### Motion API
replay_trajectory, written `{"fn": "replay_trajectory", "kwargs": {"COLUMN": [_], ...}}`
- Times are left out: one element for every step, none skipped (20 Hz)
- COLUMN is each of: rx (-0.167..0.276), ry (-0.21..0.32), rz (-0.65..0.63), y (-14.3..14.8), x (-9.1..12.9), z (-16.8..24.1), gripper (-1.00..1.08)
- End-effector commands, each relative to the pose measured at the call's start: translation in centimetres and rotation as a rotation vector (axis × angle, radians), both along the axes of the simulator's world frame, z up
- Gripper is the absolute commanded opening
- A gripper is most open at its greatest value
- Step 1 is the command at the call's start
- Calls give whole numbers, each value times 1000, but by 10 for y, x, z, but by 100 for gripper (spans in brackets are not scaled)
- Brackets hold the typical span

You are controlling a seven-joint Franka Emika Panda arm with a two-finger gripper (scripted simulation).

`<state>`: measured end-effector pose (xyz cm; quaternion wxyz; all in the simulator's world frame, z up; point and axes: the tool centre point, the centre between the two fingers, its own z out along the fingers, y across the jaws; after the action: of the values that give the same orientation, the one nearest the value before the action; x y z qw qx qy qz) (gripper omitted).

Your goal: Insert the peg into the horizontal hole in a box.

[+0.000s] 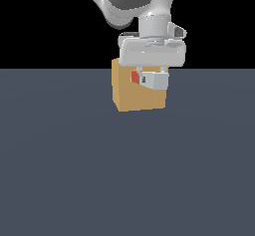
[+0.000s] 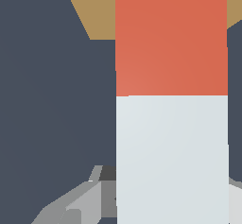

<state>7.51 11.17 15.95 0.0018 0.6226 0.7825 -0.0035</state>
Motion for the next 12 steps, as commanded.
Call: {"fn": "replay_trajectory", "kwargs": {"rx": [9, 9, 9, 9, 9, 9, 9, 9, 9, 9, 9, 9], "ry": [-2, -2, -3, -4, -4, -4, -4, -5, -5, -5, -5, -5], "rz": [19, 19, 19, 19, 19, 19, 19, 19, 19, 19, 19, 19], "y": [34, 43, 53, 63, 72, 80, 87, 93, 98, 103, 106, 109], "x": [-7, -9, -12, -14, -17, -19, -20, -22, -23, -24, -24, -25], "z": [2, 2, 3, 3, 3, 3, 3, 4, 4, 4, 4, 4], "gripper": [-100, -100, -100, -100, -100, -100, -100, -100, -100, -100, -100, -100]}}
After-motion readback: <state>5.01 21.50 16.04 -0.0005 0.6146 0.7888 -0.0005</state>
